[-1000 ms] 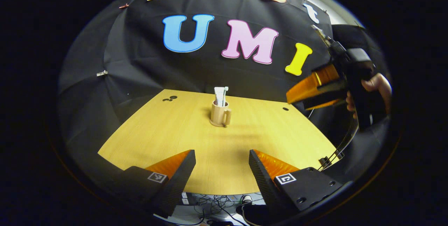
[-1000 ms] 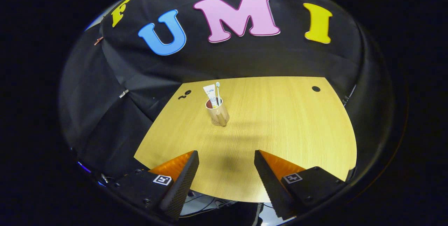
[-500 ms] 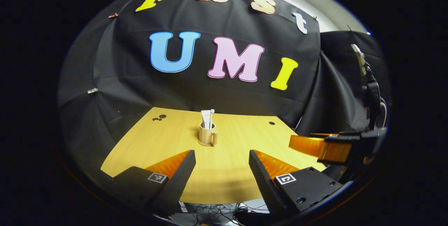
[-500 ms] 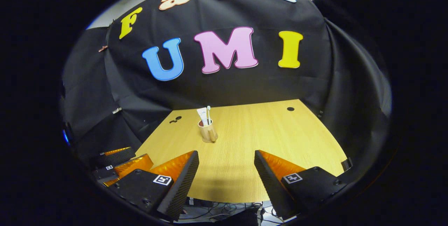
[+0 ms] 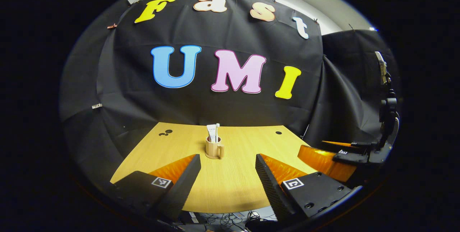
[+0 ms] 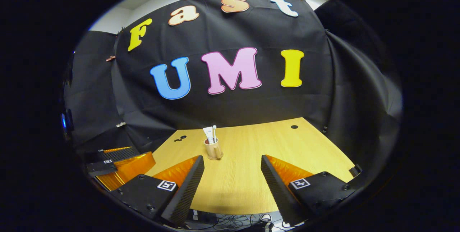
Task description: Put the toothbrush and toothpaste on the desktop into the cup, then pick up the cup and place it on the coaster on the desktop.
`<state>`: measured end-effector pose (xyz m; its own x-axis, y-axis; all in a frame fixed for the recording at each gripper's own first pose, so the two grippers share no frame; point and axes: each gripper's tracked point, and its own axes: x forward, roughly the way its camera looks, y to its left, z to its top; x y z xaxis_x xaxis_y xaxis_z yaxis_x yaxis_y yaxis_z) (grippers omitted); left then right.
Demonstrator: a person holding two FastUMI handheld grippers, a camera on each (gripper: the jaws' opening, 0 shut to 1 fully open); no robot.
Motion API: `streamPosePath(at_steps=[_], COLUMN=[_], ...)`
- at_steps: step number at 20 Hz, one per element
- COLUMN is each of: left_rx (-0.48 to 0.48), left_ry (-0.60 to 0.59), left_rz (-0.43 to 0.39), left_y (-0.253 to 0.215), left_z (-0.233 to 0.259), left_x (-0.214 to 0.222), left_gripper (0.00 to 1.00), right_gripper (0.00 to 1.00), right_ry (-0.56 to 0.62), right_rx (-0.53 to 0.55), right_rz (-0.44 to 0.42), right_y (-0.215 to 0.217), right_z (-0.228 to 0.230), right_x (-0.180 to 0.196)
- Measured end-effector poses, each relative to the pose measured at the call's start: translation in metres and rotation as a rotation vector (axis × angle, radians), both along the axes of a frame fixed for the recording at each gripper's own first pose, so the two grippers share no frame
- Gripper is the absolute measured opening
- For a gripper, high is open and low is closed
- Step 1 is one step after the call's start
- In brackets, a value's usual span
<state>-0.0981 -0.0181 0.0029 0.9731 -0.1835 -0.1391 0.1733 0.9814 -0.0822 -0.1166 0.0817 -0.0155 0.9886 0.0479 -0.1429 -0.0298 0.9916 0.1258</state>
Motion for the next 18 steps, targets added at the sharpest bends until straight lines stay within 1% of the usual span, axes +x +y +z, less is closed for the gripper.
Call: streamPosePath(at_steps=[3, 5, 7, 12, 15, 18], left_rx=[0.009, 0.007, -0.003, -0.025, -0.036, -0.025], left_ry=[-0.003, -0.005, -0.007, 0.030, 0.044, 0.036], left_rz=[-0.009, -0.007, 0.013, 0.060, 0.068, 0.070], left_y=[-0.004, -0.005, 0.001, 0.015, 0.015, 0.015], left_z=[-0.003, -0.003, -0.004, -0.015, -0.020, -0.019], left_x=[-0.003, -0.006, -0.008, -0.010, -0.012, -0.015], left_gripper=[0.97, 0.96, 0.97, 0.97, 0.97, 0.97], right_gripper=[0.98, 0.98, 0.98, 0.98, 0.98, 0.98], right_ry=[0.036, 0.055, 0.073, 0.088, 0.132, 0.147], right_rx=[-0.025, -0.022, -0.008, -0.004, -0.019, -0.009], right_rz=[0.014, 0.016, 0.030, 0.020, 0.017, 0.033], right_y=[0.002, 0.003, 0.005, -0.001, -0.005, -0.001], right_z=[-0.012, -0.016, -0.022, -0.025, -0.039, -0.041], right_x=[0.004, 0.003, -0.003, -0.005, -0.008, -0.006])
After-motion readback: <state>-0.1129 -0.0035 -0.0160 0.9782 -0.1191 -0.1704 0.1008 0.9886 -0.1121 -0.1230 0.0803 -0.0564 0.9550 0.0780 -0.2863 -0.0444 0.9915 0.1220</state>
